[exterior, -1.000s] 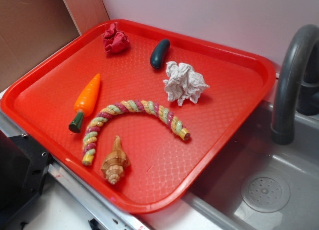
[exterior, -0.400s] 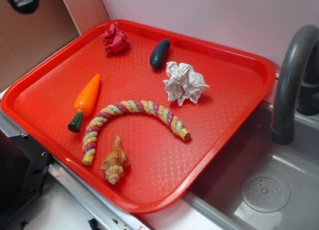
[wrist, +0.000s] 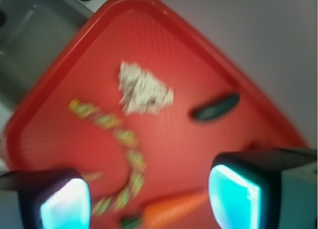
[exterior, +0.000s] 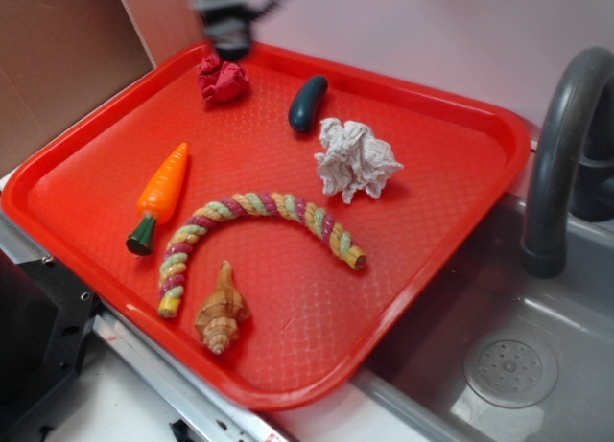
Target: Grab the white paper.
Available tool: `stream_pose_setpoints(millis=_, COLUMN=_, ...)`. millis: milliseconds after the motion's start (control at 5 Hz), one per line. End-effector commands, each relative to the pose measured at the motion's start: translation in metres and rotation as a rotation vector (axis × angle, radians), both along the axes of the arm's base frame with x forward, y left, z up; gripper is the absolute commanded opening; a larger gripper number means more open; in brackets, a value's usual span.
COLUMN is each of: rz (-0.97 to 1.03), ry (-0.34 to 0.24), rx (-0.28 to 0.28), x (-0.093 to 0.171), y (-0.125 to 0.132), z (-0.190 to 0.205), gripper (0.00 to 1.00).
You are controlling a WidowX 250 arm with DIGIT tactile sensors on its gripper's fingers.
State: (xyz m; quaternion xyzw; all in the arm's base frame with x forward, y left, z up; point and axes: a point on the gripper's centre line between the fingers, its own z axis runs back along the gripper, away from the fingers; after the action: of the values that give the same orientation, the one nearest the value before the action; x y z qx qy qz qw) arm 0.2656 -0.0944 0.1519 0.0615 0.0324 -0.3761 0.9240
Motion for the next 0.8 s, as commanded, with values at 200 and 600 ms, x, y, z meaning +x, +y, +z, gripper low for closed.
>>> stream_pose_setpoints(millis=200, rz=-0.214, ry=0.149, rx=0.151, x=0.029, y=-0.027, z=-0.084, gripper=1.00)
stream_pose_setpoints(millis=600, rz=-0.217, ry=0.298, rx=0.135, x=0.016, y=0.001, z=-0.091, gripper=1.00)
